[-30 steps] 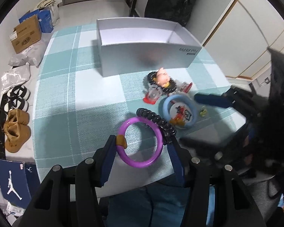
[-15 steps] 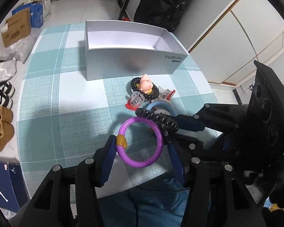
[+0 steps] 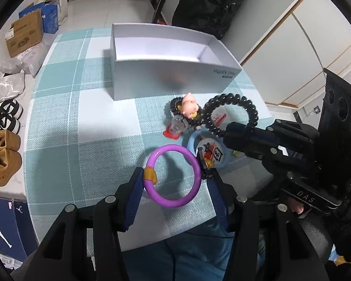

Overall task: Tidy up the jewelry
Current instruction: 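Lift the purple bangle with the left tool while the right tool grasps a black bead bracelet, then carry both items into the silver box and open both tools, then withdraw both tools from the box back over the pile, then grasp the light-blue ring bangle with the left tool and lift it, then hold the blue bangle up with the left tool while the right tool grasps a small bead bracelet, then lower both held items into the silver box and open both tools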

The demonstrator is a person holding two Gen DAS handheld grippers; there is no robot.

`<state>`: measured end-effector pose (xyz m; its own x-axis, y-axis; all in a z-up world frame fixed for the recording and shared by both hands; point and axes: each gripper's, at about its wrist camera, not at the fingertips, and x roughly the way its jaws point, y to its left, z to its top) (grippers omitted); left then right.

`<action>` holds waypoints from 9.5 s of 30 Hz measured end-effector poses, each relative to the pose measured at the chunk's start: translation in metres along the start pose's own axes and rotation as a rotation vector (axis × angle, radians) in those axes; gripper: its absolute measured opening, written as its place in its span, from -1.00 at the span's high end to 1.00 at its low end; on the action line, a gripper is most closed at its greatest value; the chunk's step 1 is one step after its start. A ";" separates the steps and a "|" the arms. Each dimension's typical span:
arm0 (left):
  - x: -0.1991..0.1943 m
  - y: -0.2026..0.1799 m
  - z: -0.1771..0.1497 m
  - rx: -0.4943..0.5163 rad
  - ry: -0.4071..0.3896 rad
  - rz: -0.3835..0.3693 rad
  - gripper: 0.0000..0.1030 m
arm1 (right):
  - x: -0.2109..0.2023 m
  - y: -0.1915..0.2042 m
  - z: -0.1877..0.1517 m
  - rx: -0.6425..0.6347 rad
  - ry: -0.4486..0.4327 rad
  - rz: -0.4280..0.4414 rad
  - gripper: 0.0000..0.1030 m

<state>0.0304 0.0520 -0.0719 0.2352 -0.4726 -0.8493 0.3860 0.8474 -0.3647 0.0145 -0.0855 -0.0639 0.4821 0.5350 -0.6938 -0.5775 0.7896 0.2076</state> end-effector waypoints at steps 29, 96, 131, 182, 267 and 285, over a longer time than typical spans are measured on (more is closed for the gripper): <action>-0.002 0.001 0.108 -0.028 -0.194 0.111 0.05 | -0.011 -0.083 0.079 0.109 -0.093 -0.032 0.84; -0.030 -0.002 0.033 -0.086 -0.349 0.228 -0.55 | -0.050 -0.069 0.040 0.116 -0.205 -0.089 -0.71; 0.045 -0.054 -0.002 0.140 -0.063 0.316 -0.57 | -0.077 -0.078 0.002 0.283 -0.177 -0.121 -0.82; -0.039 -0.008 0.018 -0.078 -0.344 0.098 -0.11 | -0.022 -0.041 -0.033 0.168 0.133 -0.164 -0.64; 0.014 0.007 0.112 -0.079 -0.278 0.087 -0.11 | 0.019 -0.111 0.094 0.208 -0.070 -0.047 0.67; 0.032 0.012 0.121 -0.085 -0.231 0.043 -0.11 | 0.033 -0.129 0.085 0.279 -0.024 -0.003 0.66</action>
<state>0.1505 0.0174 -0.0568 0.4512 -0.4699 -0.7587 0.2972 0.8808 -0.3687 0.1611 -0.1438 -0.0547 0.5006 0.5367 -0.6792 -0.3738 0.8417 0.3896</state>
